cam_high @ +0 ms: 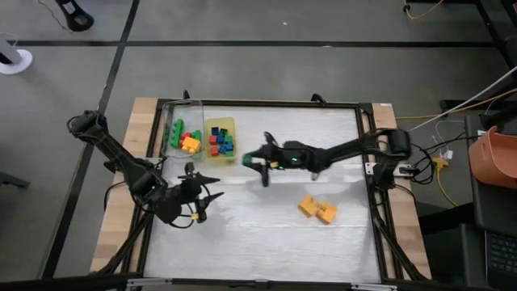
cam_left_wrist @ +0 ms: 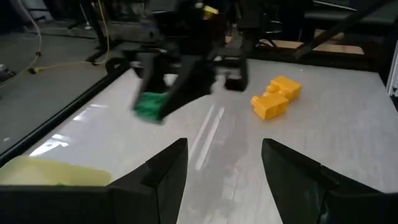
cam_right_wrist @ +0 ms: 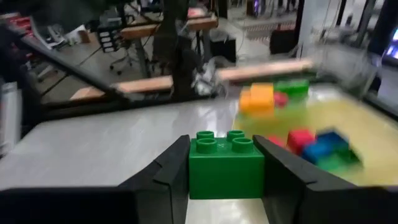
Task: Sort blocks by size
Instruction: Put the small green game piece into the yellow bin
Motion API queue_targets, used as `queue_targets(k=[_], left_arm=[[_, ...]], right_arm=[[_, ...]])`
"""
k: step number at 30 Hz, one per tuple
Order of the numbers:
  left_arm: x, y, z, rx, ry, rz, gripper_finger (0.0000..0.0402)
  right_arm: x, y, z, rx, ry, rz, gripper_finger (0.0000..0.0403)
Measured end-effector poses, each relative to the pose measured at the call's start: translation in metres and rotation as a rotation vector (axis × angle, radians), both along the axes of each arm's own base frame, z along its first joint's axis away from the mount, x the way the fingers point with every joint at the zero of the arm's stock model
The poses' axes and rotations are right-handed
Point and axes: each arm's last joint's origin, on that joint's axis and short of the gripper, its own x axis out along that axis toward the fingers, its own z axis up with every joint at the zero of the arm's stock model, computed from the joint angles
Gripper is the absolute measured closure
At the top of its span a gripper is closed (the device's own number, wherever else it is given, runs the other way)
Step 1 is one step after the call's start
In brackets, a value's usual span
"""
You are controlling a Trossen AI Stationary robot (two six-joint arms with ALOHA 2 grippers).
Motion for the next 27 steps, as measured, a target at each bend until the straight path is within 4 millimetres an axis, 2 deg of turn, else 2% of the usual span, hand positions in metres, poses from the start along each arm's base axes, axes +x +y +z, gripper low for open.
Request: queue_targets(k=[7, 13, 19, 27], left_arm=[[-0.005, -0.005, -0.004, -0.024, 0.007, 0.001, 0.0210], [-0.006, -0.006, -0.004, -0.035, 0.004, -0.002, 0.0210], [-0.007, -0.007, -0.004, -0.037, 0.005, -0.004, 0.0210], [-0.007, -0.007, -0.005, -0.036, 0.007, -0.004, 0.0210]], right_arm=[[0.075, -0.036, 0.005, -0.032, -0.009, 0.002, 0.0255], [0.120, -0.073, 0.003, -0.023, 0.058, -0.046, 0.0254], [0.139, -0.097, -0.002, -0.020, 0.061, -0.085, 0.0254], [0.140, -0.096, -0.005, -0.025, 0.080, -0.116, 0.0247]])
